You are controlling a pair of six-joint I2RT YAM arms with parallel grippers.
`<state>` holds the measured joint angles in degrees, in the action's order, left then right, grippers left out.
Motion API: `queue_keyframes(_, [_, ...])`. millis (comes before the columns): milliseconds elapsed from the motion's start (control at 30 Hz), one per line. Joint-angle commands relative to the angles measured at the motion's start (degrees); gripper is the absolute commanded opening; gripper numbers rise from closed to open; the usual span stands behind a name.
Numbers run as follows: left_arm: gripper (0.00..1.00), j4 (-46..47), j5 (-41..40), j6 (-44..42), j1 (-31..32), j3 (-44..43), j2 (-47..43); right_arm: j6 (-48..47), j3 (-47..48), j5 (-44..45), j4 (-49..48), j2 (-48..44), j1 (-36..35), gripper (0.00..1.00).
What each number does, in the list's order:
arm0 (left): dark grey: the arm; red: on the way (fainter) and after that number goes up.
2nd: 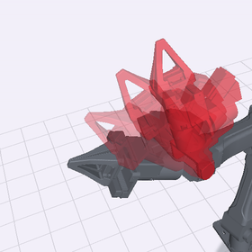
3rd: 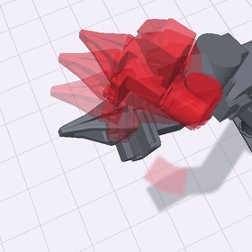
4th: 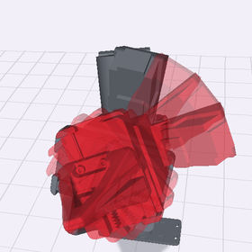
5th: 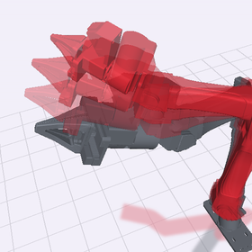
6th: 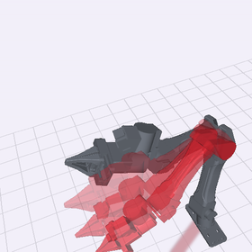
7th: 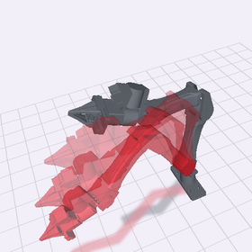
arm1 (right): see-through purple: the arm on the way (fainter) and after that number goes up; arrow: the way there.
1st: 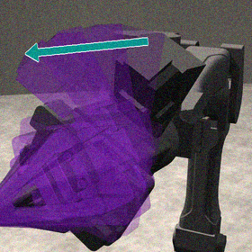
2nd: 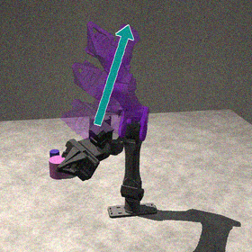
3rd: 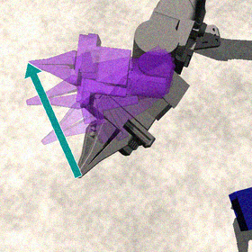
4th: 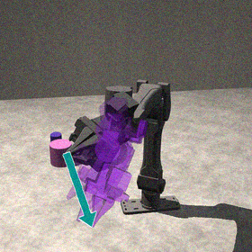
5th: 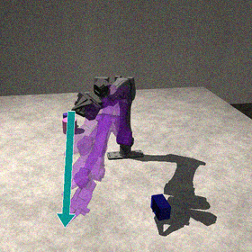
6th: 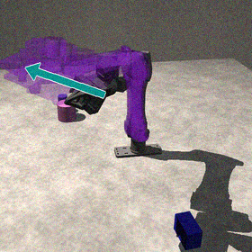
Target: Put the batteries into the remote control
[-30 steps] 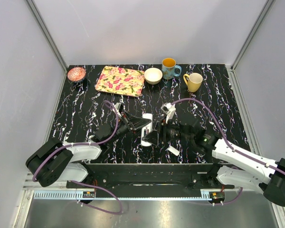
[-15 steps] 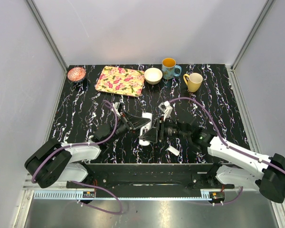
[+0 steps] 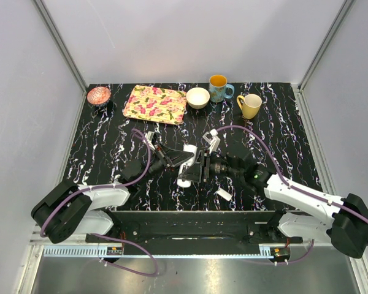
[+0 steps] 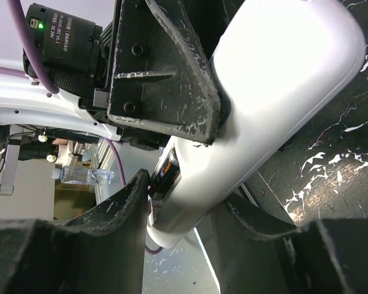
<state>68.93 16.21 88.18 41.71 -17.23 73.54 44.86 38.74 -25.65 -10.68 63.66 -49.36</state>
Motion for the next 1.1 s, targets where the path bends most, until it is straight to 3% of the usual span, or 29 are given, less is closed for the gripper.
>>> queue_keyframes(0, [0.00, 26.44, 1.11, 2.00, 1.35, -0.88, -2.79, -0.83, -0.51, 4.56, 2.94, 0.94, 0.85, 0.41])
queue_keyframes(133, [0.00, 26.44, 0.49, 1.20, 1.35, 0.27, -1.56, -0.48, 0.89, 5.70, 4.87, -1.25, 0.76, 0.62])
queue_keyframes(233, [0.00, 26.44, 0.05, 0.50, 1.26, 0.97, -0.77, -0.48, 2.21, 5.79, 6.81, -2.13, 0.85, 0.71])
queue_keyframes(600, [0.00, 24.15, -1.88, -0.99, 1.26, 1.77, 2.92, -1.62, 4.85, 3.33, 12.44, -5.21, 0.85, 0.91])
queue_keyframes(800, [0.00, 24.85, -1.88, -0.73, 1.26, 1.50, 3.72, -1.97, 4.77, 3.50, 12.52, -5.82, 0.85, 0.92])
queue_keyframes(900, [0.00, 25.03, -1.88, -0.99, 1.18, 2.20, 3.37, -3.19, 3.54, 8.06, 13.66, -9.15, 0.85, 0.91])
queue_keyframes(1067, [0.00, 24.77, -2.06, -1.78, -1.89, 7.55, -0.05, -8.11, 3.53, 27.81, 26.04, -15.49, 0.94, 0.88])
